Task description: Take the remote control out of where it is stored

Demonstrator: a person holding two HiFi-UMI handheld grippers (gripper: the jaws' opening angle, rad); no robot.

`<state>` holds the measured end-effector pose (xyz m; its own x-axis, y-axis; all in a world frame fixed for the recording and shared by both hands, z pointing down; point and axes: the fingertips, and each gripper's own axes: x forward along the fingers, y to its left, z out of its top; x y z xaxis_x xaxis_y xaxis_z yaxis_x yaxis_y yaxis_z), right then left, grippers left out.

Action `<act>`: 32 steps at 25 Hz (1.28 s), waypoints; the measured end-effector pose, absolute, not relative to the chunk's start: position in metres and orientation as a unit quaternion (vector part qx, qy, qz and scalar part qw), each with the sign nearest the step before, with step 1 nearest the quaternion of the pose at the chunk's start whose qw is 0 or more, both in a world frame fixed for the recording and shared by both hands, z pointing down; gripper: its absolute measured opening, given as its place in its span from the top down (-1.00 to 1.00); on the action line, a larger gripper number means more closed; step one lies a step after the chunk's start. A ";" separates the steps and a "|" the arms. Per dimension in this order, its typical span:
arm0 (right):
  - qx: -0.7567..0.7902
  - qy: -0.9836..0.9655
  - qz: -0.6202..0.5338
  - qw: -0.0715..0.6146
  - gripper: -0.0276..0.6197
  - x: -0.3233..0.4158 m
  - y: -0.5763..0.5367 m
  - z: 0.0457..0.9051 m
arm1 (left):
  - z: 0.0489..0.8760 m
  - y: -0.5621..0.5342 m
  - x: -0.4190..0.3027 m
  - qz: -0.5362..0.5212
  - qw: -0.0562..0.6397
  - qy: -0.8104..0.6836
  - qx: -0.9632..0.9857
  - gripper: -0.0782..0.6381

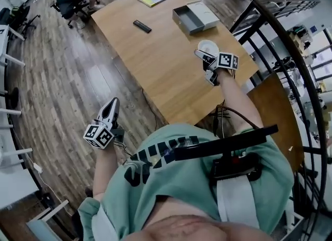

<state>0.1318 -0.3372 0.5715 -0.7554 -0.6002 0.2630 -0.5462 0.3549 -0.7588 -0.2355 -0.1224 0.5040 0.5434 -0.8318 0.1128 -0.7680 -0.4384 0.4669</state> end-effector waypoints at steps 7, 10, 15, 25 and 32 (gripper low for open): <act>-0.359 0.812 -0.457 0.061 0.45 0.166 -0.283 0.562 | 0.505 -0.121 -0.218 -0.078 0.245 -0.449 0.856 0.79; -0.370 0.820 -0.431 0.066 0.64 0.177 -0.275 0.543 | 0.500 -0.122 -0.203 -0.073 0.240 -0.437 0.864 0.80; -0.391 0.852 -0.348 0.022 0.90 0.197 -0.260 0.505 | 0.486 -0.131 -0.165 -0.069 0.229 -0.414 0.878 0.79; -0.400 0.855 -0.328 0.019 0.91 0.243 -0.235 0.483 | 0.465 -0.134 -0.104 -0.066 0.219 -0.381 0.896 0.79; -0.399 0.854 -0.332 0.024 0.91 0.242 -0.232 0.486 | 0.468 -0.134 -0.111 -0.060 0.226 -0.383 0.894 0.79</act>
